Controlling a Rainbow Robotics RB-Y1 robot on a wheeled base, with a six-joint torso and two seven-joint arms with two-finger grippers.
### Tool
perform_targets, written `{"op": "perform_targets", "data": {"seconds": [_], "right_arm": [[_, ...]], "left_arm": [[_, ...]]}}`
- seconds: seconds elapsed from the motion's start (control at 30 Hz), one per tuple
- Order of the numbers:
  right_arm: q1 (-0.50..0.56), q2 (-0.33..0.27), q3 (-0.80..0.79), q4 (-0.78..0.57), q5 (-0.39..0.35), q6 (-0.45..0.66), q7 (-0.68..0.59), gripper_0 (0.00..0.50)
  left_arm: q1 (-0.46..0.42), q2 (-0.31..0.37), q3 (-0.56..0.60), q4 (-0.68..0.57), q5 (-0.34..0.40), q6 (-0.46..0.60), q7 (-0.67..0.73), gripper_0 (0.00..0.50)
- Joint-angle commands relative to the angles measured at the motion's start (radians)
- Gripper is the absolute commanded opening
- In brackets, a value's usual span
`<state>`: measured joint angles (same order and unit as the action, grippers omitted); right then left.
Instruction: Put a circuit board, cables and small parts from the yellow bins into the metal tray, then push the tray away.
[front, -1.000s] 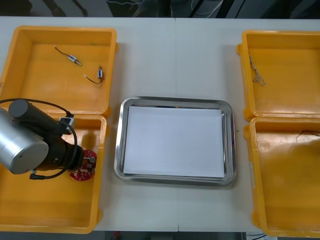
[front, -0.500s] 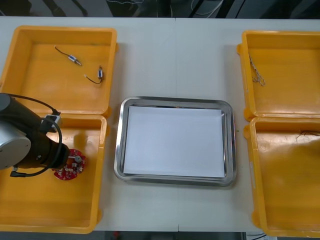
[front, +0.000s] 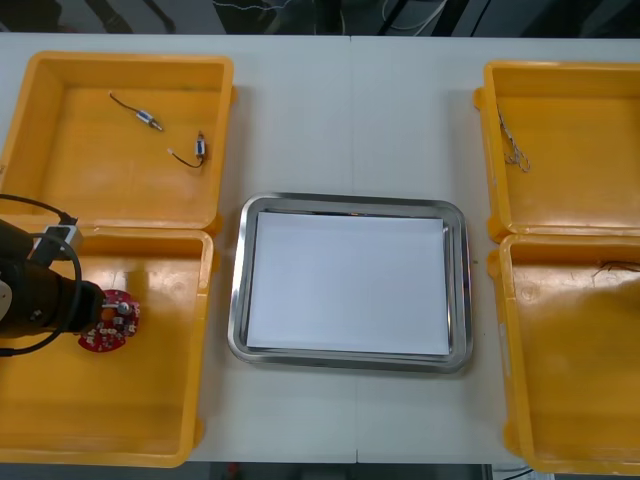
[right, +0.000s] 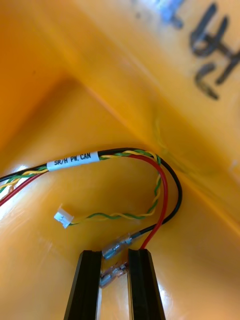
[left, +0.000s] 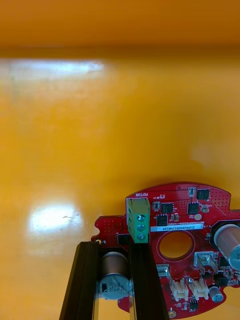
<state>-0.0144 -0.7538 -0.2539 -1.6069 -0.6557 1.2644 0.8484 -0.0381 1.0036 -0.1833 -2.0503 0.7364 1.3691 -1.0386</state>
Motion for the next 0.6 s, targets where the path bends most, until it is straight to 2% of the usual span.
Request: {"op": "perform_targets", "data": {"seconds": [0.03,0.13,0.33,0.6], "right_arm": [[0.034,-0.053,-0.005,-0.048,-0.038,0.059,0.003,0.000],[0.034,-0.087,-0.004,-0.050,-0.102,0.079,0.008,0.000],[0.034,-0.128,-0.005,-0.073,-0.185,0.116,0.017,0.000],[0.034,-0.133,-0.015,-0.139,-0.200,0.184,0.011,0.000]], "left_arm": [[0.041,0.046,0.030,0.048,0.006,-0.054,0.071,0.000],[0.040,0.046,0.030,0.073,0.005,-0.074,0.063,0.000],[0.041,0.046,0.030,0.065,0.009,-0.073,0.063,0.000],[0.041,0.047,0.030,0.029,0.037,-0.065,0.077,0.000]]}}
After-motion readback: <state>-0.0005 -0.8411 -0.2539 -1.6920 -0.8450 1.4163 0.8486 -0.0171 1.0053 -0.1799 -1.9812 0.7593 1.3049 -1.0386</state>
